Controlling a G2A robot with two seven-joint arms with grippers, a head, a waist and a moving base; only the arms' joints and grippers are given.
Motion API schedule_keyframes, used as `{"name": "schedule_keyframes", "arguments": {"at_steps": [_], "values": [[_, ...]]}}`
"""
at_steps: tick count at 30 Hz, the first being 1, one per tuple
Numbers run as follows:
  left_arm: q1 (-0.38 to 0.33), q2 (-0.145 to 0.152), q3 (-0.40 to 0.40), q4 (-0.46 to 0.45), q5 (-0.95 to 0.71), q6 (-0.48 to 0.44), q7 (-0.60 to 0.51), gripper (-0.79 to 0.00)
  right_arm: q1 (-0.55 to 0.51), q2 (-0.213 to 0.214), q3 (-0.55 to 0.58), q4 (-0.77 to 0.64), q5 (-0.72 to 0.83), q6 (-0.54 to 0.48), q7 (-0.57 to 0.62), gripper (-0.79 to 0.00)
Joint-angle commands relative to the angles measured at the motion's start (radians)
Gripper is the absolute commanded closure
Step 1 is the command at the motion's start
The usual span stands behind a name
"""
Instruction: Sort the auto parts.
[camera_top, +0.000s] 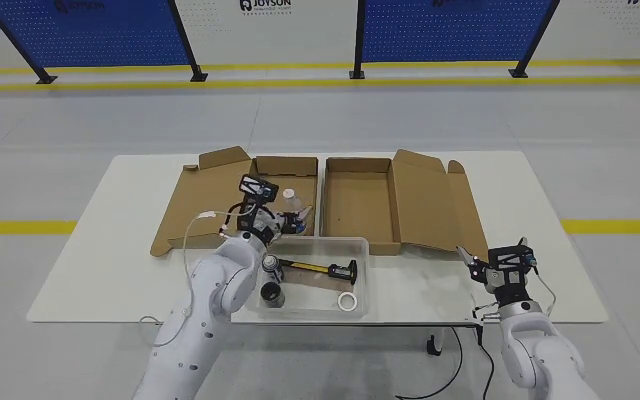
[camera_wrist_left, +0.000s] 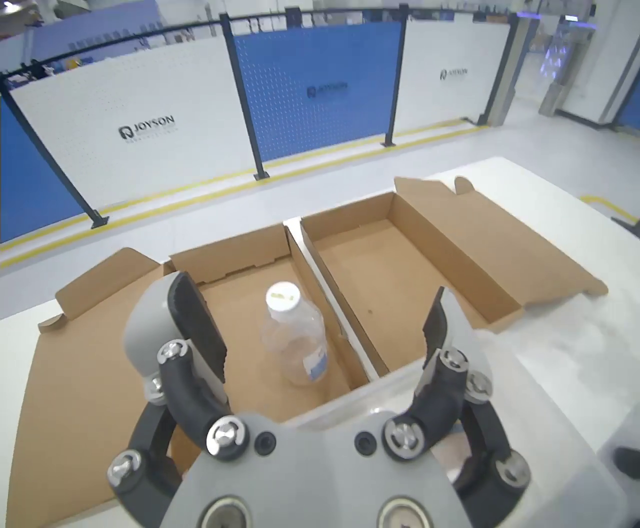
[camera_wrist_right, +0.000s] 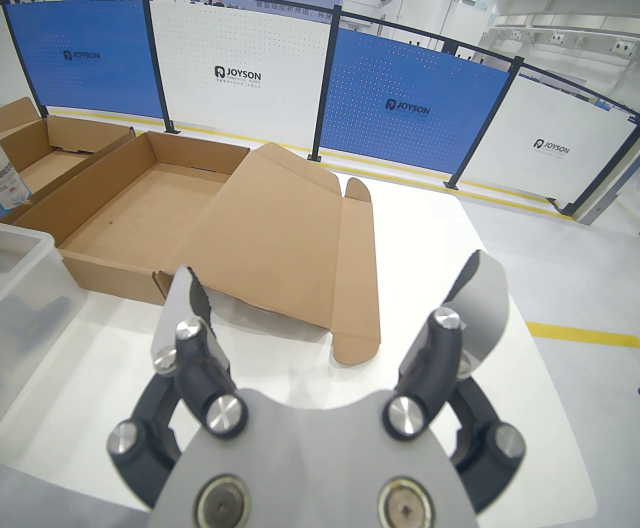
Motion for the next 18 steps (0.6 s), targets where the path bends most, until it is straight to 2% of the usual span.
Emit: {"name": "schedule_keyframes", "arguments": {"at_steps": [1, 8, 12, 18], "values": [[0.020, 0.004, -0.006, -0.039, -0.025, -0.039, -0.090, -0.785, 0.000, 0.000, 0.000, 0.000, 0.000, 0.000, 0.000, -0.785], [0.057, 0.024, -0.032, -0.125, -0.042, -0.176, -0.343, -0.785, 0.000, 0.000, 0.000, 0.000, 0.000, 0.000, 0.000, -0.785], [0.079, 0.033, -0.056, -0.177, -0.120, -0.222, -0.453, -0.785, 0.000, 0.000, 0.000, 0.000, 0.000, 0.000, 0.000, -0.785], [0.085, 0.050, -0.067, -0.187, -0.159, -0.341, -0.609, -0.785, 0.000, 0.000, 0.000, 0.000, 0.000, 0.000, 0.000, -0.785]]}}
